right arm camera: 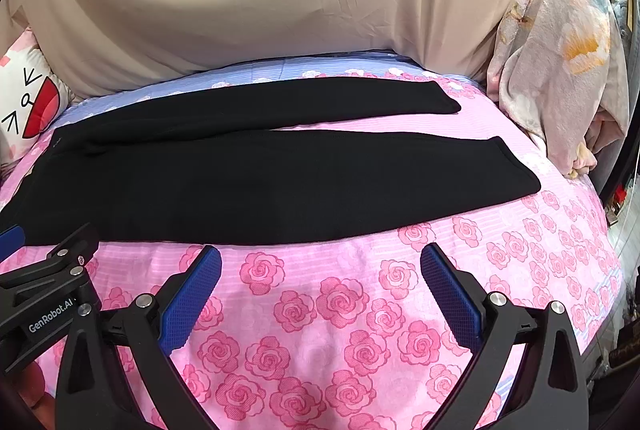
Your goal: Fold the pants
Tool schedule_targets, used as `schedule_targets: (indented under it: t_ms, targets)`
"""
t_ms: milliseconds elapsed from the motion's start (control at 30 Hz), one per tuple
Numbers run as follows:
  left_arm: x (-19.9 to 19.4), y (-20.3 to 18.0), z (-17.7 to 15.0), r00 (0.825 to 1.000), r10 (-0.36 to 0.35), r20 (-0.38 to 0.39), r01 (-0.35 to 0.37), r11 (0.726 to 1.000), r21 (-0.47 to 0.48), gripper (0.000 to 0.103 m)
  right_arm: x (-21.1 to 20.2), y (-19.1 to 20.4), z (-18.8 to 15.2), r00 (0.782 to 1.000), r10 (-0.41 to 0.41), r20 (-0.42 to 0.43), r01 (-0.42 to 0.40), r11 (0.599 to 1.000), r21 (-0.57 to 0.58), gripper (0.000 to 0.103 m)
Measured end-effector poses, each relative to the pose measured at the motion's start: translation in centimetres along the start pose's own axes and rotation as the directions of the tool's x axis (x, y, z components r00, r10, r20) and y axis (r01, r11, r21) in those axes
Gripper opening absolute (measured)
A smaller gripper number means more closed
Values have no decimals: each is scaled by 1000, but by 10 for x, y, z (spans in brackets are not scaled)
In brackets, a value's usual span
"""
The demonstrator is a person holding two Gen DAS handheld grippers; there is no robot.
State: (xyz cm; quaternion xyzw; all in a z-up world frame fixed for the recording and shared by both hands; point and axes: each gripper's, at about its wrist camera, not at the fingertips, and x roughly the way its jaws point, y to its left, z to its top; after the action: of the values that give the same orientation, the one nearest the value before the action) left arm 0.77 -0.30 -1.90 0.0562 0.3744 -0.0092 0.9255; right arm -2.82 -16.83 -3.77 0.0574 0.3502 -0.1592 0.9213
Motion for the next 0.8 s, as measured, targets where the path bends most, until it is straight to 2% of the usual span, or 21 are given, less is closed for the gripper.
schedule_targets:
  t_ms: [800]
  targets:
    - [6,1,4,1000,-2,-8,2,1000,5,98,6,0,-1,1000,2,-14,-2,1000,0,98]
